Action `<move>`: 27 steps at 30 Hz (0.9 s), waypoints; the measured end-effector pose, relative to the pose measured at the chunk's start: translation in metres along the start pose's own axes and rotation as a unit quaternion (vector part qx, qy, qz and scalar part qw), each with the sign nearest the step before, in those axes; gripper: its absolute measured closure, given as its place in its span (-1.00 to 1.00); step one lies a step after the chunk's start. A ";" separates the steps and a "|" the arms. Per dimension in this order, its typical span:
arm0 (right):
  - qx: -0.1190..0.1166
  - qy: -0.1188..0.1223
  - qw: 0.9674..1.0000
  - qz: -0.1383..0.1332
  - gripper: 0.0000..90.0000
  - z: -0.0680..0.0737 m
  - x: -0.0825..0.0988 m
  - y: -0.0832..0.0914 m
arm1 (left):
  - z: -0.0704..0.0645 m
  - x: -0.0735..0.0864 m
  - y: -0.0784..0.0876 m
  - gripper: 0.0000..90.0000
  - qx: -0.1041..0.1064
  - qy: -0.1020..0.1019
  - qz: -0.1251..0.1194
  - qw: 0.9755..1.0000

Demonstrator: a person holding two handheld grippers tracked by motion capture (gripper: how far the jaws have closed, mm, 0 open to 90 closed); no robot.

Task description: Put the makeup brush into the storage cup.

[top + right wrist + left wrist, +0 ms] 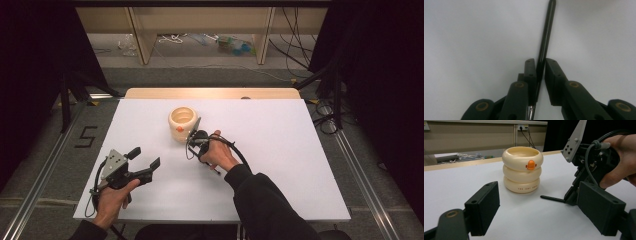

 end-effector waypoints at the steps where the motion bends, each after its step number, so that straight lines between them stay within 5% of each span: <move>1: 0.000 0.000 1.000 0.000 0.82 0.000 0.000 0.000 | 0.000 0.000 0.000 -0.60 0.000 0.000 0.000 1.000; 16: 0.006 0.018 1.000 0.000 0.87 0.002 0.000 0.000 | 0.000 0.000 0.000 -0.60 -0.001 0.000 0.000 1.000; 27: 0.003 0.042 0.998 -0.051 0.87 0.002 0.010 0.022 | 0.000 0.000 0.000 -0.59 0.000 0.000 0.001 1.000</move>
Point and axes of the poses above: each handheld gripper's, and its own axes: y roughly backward along the jaws, x roughly out of its underside, z roughly to its left, the point moved 2 cm from there along -y, roughly forward along the jaws, and after that the axes turned 10 degrees about z, right-handed, at the moved point
